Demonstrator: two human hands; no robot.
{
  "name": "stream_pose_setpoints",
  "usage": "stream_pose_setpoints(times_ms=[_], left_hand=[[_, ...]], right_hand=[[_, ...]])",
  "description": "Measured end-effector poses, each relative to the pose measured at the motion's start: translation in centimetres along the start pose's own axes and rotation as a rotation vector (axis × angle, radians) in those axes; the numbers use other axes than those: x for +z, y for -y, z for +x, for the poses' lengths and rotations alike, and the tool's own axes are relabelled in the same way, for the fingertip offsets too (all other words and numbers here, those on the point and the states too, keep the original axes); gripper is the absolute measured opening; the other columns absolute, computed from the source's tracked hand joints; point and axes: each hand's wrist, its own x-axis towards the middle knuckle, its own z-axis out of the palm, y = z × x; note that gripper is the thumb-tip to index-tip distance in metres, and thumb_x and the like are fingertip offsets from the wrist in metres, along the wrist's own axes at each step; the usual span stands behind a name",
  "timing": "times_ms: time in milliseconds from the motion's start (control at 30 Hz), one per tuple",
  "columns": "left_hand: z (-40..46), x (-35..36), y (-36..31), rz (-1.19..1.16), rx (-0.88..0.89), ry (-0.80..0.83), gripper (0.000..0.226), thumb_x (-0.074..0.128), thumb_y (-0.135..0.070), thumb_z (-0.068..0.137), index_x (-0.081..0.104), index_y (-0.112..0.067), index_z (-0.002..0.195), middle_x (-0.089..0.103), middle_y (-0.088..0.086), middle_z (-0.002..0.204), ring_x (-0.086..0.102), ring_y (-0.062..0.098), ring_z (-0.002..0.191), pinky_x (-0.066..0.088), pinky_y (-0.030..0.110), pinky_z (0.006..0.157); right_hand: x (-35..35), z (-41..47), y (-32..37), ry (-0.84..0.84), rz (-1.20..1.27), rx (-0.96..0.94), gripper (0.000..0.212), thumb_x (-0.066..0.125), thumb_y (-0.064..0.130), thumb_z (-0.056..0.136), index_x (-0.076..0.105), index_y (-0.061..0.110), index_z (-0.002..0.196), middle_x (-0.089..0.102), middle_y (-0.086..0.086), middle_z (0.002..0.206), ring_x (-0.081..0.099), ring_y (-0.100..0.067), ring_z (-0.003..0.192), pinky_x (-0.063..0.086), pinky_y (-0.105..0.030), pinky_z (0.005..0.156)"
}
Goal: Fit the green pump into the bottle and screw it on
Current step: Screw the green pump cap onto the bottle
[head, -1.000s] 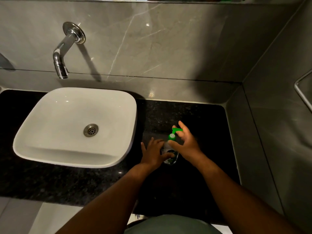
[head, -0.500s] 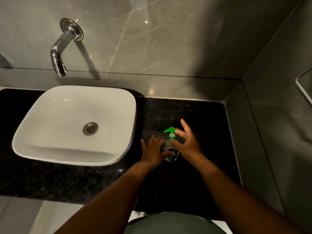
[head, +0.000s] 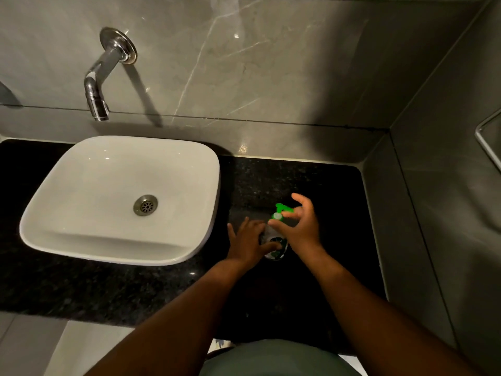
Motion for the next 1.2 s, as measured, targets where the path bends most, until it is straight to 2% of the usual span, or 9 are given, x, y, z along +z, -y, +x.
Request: stream_pose_setpoints(times_ms=[100, 233, 400, 500, 633, 700, 800, 1033, 1200], left_hand=[[-0.1, 0.0, -0.4, -0.009, 0.034, -0.01, 0.078, 0.045, -0.079, 0.056, 0.049, -0.037, 0.122, 0.049, -0.005, 0.135, 0.016, 0.023, 0.142, -0.014, 0.06, 0.107], [0.1, -0.1, 0.1, -0.003, 0.009, -0.016, 0.078, 0.047, -0.082, 0.055, 0.054, -0.036, 0.119, 0.048, -0.009, 0.137, 0.015, 0.021, 0.142, -0.015, 0.058, 0.106], [0.4, 0.2, 0.0, 0.026, 0.0, -0.016, 0.077, 0.044, -0.083, 0.057, 0.052, -0.037, 0.119, 0.048, -0.007, 0.137, 0.015, 0.022, 0.142, -0.012, 0.06, 0.107], [0.4, 0.2, 0.0, 0.054, 0.052, -0.005, 0.087, 0.042, -0.079, 0.054, 0.045, -0.035, 0.13, 0.047, -0.003, 0.14, 0.014, 0.026, 0.143, -0.012, 0.061, 0.107], [0.7, -0.1, 0.5, 0.016, 0.031, 0.049, 0.084, 0.05, -0.079, 0.058, 0.048, -0.032, 0.129, 0.043, -0.004, 0.143, 0.01, 0.024, 0.143, -0.014, 0.059, 0.107], [1.1, -0.3, 0.7, 0.009, 0.045, 0.105, 0.079, 0.056, -0.075, 0.063, 0.049, -0.03, 0.129, 0.039, -0.004, 0.146, 0.007, 0.024, 0.143, -0.014, 0.06, 0.107], [1.6, -0.8, 0.8, -0.004, 0.057, 0.157, 0.073, 0.062, -0.068, 0.067, 0.051, -0.03, 0.128, 0.036, -0.003, 0.148, 0.005, 0.027, 0.144, -0.014, 0.063, 0.106], [0.9, -0.4, 0.7, -0.011, 0.014, 0.075, 0.079, 0.053, -0.079, 0.061, 0.051, -0.035, 0.127, 0.038, -0.005, 0.147, 0.004, 0.023, 0.144, -0.022, 0.06, 0.102], [0.1, 0.1, -0.2, 0.132, -0.064, -0.095, 0.077, 0.045, -0.082, 0.055, 0.056, -0.038, 0.117, 0.042, -0.004, 0.14, 0.006, 0.022, 0.143, -0.021, 0.064, 0.101]], right_hand=[[1.1, -0.4, 0.1, -0.049, -0.047, 0.027, 0.083, 0.088, 0.033, 0.058, 0.043, 0.025, 0.127, 0.054, 0.002, 0.089, 0.054, -0.006, 0.078, 0.043, -0.02, 0.069], [1.0, -0.4, -0.7, 0.032, 0.089, 0.039, 0.085, 0.077, 0.014, 0.076, 0.028, 0.015, 0.145, 0.053, -0.006, 0.136, 0.048, -0.01, 0.124, 0.039, -0.026, 0.102], [0.7, -0.1, -0.6, -0.039, 0.009, 0.042, 0.08, 0.086, 0.029, 0.065, 0.046, 0.024, 0.134, 0.068, 0.015, 0.089, 0.062, 0.008, 0.088, 0.042, -0.002, 0.077], [1.4, -0.1, -0.2, -0.046, -0.068, 0.029, 0.074, 0.086, 0.035, 0.063, 0.051, 0.023, 0.127, 0.059, 0.008, 0.094, 0.056, 0.0, 0.085, 0.041, -0.008, 0.074], [-0.4, 1.2, -0.3, 0.295, -0.094, 0.001, 0.055, 0.076, 0.023, 0.079, 0.055, 0.014, 0.129, 0.047, -0.003, 0.137, 0.045, -0.011, 0.126, 0.035, -0.009, 0.094], [-1.9, 2.2, 0.1, 0.521, -0.12, -0.024, 0.044, 0.071, 0.016, 0.084, 0.058, 0.011, 0.126, 0.048, -0.002, 0.139, 0.041, -0.01, 0.13, 0.03, 0.002, 0.091], [-3.0, 3.1, 1.0, 0.672, -0.168, -0.049, 0.037, 0.068, 0.018, 0.086, 0.062, 0.012, 0.121, 0.051, 0.004, 0.129, 0.045, -0.005, 0.124, 0.034, -0.003, 0.094], [-2.1, 2.0, -0.2, 0.476, -0.09, -0.023, 0.027, 0.07, 0.019, 0.084, 0.07, 0.015, 0.111, 0.061, -0.001, 0.126, 0.039, -0.014, 0.134, 0.033, -0.025, 0.107], [-0.3, 0.6, -0.9, 0.244, -0.08, -0.037, 0.033, 0.072, 0.019, 0.082, 0.069, 0.009, 0.113, 0.064, -0.009, 0.126, 0.037, -0.014, 0.133, 0.03, -0.023, 0.104]])
